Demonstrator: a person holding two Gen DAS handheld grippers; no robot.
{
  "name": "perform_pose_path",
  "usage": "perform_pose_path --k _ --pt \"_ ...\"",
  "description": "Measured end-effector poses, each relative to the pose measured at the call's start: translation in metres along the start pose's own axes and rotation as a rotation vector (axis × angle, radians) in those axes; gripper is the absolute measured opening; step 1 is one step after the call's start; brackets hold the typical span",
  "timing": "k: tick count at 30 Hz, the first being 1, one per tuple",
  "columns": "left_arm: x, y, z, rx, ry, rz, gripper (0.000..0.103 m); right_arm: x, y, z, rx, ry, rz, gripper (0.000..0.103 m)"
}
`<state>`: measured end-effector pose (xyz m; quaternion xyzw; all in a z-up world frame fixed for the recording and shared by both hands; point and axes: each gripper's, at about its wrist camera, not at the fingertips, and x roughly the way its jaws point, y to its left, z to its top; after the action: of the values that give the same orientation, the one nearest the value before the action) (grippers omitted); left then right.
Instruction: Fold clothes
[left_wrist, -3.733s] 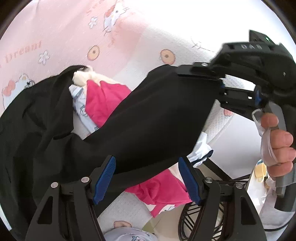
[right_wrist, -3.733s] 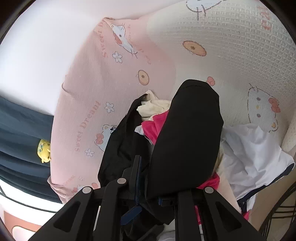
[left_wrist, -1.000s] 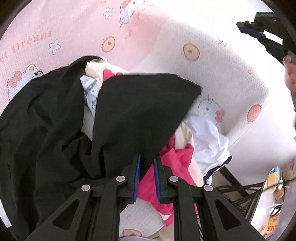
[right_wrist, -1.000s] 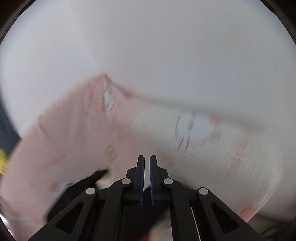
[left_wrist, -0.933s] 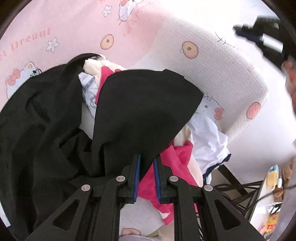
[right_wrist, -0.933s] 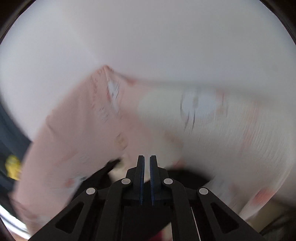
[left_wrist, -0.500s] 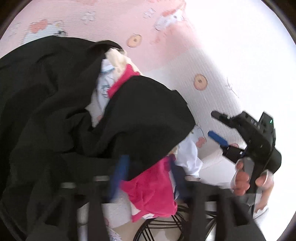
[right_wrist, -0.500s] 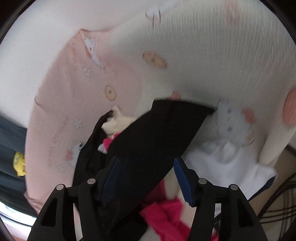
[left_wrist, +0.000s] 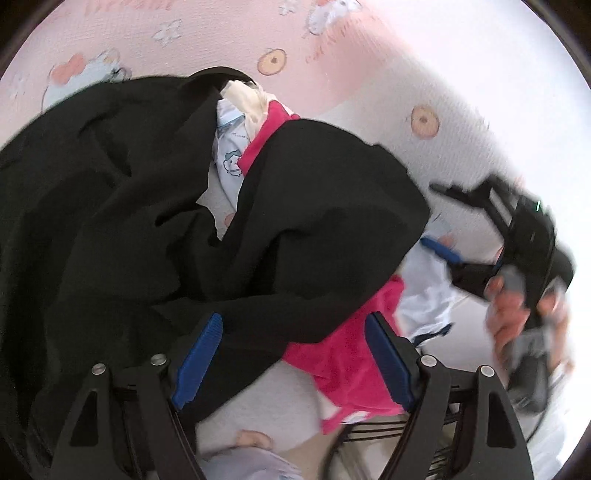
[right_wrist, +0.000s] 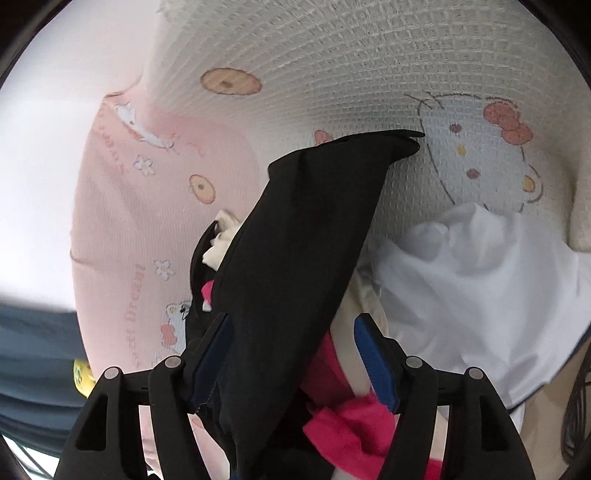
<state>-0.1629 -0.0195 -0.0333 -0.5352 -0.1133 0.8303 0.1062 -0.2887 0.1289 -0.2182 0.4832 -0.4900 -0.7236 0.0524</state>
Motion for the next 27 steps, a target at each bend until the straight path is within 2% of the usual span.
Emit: perform_pose_path --k 7,9,10,11,12,14,15,16,18,21,24,27 --pt "0.027 -0.009 0.0 0.175 0.036 0.124 0.078 0.022 -0.004 0.032 0.027 -0.046 -0.027 0.068" --pt "0.033 -0.007 0.0 0.193 0.036 0.149 0.078 0.027 -0.006 0.04 0.029 -0.066 -0.036 0.068" --pt "0.036 -0.003 0.0 0.185 0.032 0.156 0.07 0.03 -0.007 0.044 0.028 -0.077 -0.041 0.068" --pt "0.036 0.0 0.0 0.173 0.029 0.155 0.058 0.031 -0.004 0.046 0.01 -0.091 -0.056 0.063" --pt "0.036 0.003 0.001 0.159 0.027 0.149 0.039 0.032 -0.001 0.047 -0.011 -0.105 -0.075 0.054" --pt "0.035 0.009 0.001 0.129 0.022 0.136 0.033 0.034 0.016 0.047 -0.124 -0.13 -0.189 0.005" --pt "0.034 0.013 0.001 0.114 0.019 0.13 0.024 0.035 0.027 0.046 -0.195 -0.143 -0.25 0.005" --pt "0.032 0.015 0.001 0.101 0.015 0.123 0.022 0.033 0.042 0.04 -0.294 -0.169 -0.288 0.005" --pt "0.025 0.018 0.003 0.076 0.004 0.106 0.02 0.03 0.073 0.026 -0.507 -0.219 -0.377 0.004" --pt "0.011 0.02 0.008 0.028 -0.012 0.081 0.018 0.032 0.121 0.005 -0.801 -0.281 -0.571 0.002" --pt "-0.01 0.016 0.016 -0.015 -0.037 0.028 0.015 0.018 0.149 0.001 -0.904 -0.37 -0.623 0.001" --pt "-0.036 -0.005 0.028 0.011 -0.095 -0.018 0.013 -0.012 0.178 0.008 -0.951 -0.525 -0.7 0.0"
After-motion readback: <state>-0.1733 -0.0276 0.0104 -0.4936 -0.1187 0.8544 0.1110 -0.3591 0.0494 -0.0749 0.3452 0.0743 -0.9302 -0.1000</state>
